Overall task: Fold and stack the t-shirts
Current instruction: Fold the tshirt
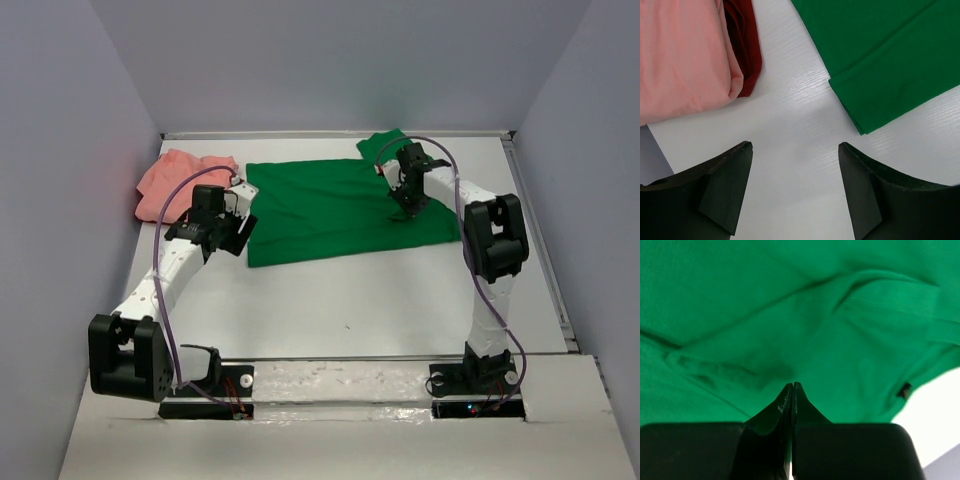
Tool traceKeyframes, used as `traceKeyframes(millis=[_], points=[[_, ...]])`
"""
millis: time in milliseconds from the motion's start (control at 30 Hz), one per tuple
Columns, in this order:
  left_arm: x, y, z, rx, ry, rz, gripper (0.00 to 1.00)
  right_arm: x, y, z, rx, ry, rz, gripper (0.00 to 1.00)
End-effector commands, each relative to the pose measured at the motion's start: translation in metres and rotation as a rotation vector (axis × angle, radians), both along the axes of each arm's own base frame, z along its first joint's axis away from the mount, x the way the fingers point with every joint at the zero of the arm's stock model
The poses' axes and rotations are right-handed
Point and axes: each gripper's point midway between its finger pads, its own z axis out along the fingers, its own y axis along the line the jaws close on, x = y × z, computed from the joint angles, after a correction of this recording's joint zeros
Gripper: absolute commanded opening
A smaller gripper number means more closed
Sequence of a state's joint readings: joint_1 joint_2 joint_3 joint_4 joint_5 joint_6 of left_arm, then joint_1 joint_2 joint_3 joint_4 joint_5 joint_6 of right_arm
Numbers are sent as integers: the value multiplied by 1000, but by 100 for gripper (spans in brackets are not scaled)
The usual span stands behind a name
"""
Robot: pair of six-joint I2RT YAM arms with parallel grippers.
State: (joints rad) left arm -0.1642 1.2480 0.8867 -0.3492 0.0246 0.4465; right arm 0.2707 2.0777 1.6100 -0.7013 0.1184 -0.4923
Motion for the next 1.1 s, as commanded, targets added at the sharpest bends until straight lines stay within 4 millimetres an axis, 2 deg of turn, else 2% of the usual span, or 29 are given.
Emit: traceKeyframes(millis=[0, 300, 600, 833, 867, 900, 967, 1067], points=[[7, -2, 19, -6, -55, 2, 82, 9, 15, 4, 54, -7, -3, 0], [8, -2, 18, -6, -52, 1, 81, 14, 21, -3, 72, 15, 0, 0], [8, 0, 18, 0, -53, 6, 82, 38, 37, 10, 126, 5, 2, 0], [6, 0, 16, 1, -50, 6, 82, 47, 58, 15, 213, 40, 25, 0], [6, -1, 17, 0, -52, 5, 82, 52, 65, 22, 226, 23, 37, 0], [6, -1, 16, 1, -50, 5, 82, 50, 70, 18, 244, 46, 47, 0], [6, -1, 15, 2, -47, 4, 82, 54, 80, 27, 267, 35, 69, 0], [6, -1, 14, 1, -46, 5, 82, 59, 85, 36, 289, 11, 75, 0]])
